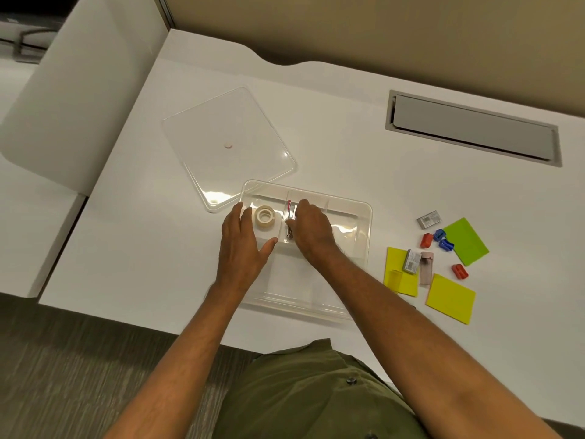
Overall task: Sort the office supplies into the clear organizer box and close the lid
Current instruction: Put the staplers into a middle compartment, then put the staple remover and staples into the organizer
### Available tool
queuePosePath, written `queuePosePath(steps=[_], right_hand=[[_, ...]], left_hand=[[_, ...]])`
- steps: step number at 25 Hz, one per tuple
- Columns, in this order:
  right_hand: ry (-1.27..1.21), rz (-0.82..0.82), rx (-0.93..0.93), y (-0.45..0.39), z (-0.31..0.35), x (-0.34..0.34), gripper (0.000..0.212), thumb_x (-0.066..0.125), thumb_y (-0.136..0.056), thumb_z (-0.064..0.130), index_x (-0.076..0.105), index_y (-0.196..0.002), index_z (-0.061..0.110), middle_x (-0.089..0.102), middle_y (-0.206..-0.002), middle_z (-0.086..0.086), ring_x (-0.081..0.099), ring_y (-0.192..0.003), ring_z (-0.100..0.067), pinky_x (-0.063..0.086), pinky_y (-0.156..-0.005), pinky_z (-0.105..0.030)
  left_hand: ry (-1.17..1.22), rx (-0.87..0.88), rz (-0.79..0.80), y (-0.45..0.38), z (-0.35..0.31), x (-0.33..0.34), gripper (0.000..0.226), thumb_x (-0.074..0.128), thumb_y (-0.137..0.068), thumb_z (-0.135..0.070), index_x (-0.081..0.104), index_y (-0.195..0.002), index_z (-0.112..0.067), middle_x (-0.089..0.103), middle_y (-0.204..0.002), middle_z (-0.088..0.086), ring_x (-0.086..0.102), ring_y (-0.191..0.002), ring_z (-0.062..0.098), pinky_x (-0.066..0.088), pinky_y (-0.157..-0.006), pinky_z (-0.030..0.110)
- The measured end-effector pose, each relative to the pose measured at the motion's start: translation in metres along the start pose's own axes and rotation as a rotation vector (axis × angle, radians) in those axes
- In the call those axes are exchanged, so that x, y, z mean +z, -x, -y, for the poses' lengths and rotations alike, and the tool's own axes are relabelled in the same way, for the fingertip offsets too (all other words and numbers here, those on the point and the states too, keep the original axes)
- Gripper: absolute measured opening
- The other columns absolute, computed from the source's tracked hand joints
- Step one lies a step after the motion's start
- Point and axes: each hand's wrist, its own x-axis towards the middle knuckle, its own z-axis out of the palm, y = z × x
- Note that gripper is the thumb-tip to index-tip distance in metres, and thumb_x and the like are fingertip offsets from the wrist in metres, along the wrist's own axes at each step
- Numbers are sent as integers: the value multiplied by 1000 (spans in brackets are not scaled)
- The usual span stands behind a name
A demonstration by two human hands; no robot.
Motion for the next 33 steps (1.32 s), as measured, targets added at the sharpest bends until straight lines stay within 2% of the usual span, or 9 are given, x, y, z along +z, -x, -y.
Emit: queuePosePath(steps=[3, 6, 8, 11, 17, 22, 27, 29, 33], right_hand=[[-44, -1, -31, 5, -6, -6, 20, 58, -97, 16, 56, -114, 6, 64, -109, -15, 64, -98, -34, 43, -74, -35], [-132, -63, -97, 16, -14, -22, 18, 52, -98, 15, 58, -114, 10, 61, -111, -11, 61, -97, -31, 51, -80, -41], [-164, -135, -171, 25, -26, -36, 20, 52, -98, 17, 59, -116, 13, 60, -113, -8, 58, -102, -28, 51, -84, -41], [-87, -259, -258, 39, -54, -56, 31, 59, -96, 22, 61, -125, 12, 59, -123, -7, 54, -112, -28, 48, -92, -41], [-98, -403, -87, 78, -144, -77, 34, 59, -97, 28, 58, -129, 17, 58, -132, -4, 53, -118, -24, 48, -96, -36], [-172, -444, 83, 105, -218, -88, 33, 62, -95, 21, 58, -127, 15, 56, -129, -5, 50, -121, -26, 49, -95, -40], [-313, -399, 250, 99, -268, -108, 37, 65, -92, 16, 58, -128, 15, 54, -132, -4, 47, -124, -27, 49, -96, -45], [-315, -375, 259, 89, -279, -117, 38, 64, -93, 15, 57, -130, 15, 53, -134, -5, 46, -128, -27, 49, -96, -45], [-282, -314, 259, 62, -286, -128, 43, 64, -94, 17, 54, -136, 15, 52, -139, -7, 42, -135, -28, 47, -103, -44]], left_hand=[[-23, 5, -1, 0, -1, -1, 86, 76, -83, -48, 36, -149, -10, 28, -161, 15, 29, -147, 32, 38, -114, 44], [-86, 23, 3, 1, -6, -2, 83, 73, -86, -46, 35, -150, -9, 26, -162, 15, 25, -150, 33, 30, -121, 47], [-109, 59, -1, 2, -15, 0, 79, 70, -88, -44, 36, -150, -9, 25, -163, 14, 22, -151, 34, 23, -124, 48], [-83, 137, 7, 3, -41, 4, 72, 66, -91, -42, 39, -149, -9, 28, -162, 13, 24, -151, 33, 20, -124, 49], [-86, 406, 88, 16, -130, 34, 62, 60, -96, -36, 41, -148, -9, 30, -161, 13, 24, -150, 33, 14, -126, 47], [-122, 604, 237, 33, -197, 76, 61, 58, -97, -34, 40, -149, -8, 30, -160, 15, 26, -149, 33, 20, -123, 47], [-216, 650, 403, 39, -235, 127, 62, 58, -96, -34, 40, -150, -9, 36, -157, 15, 33, -145, 32, 26, -120, 40], [-262, 632, 434, 34, -239, 142, 60, 57, -96, -34, 41, -149, -11, 41, -153, 14, 39, -139, 32, 33, -113, 39], [-365, 634, 467, 25, -244, 159, 50, 59, -92, -28, 48, -139, -15, 55, -130, 9, 52, -113, 29, 45, -88, 38]])
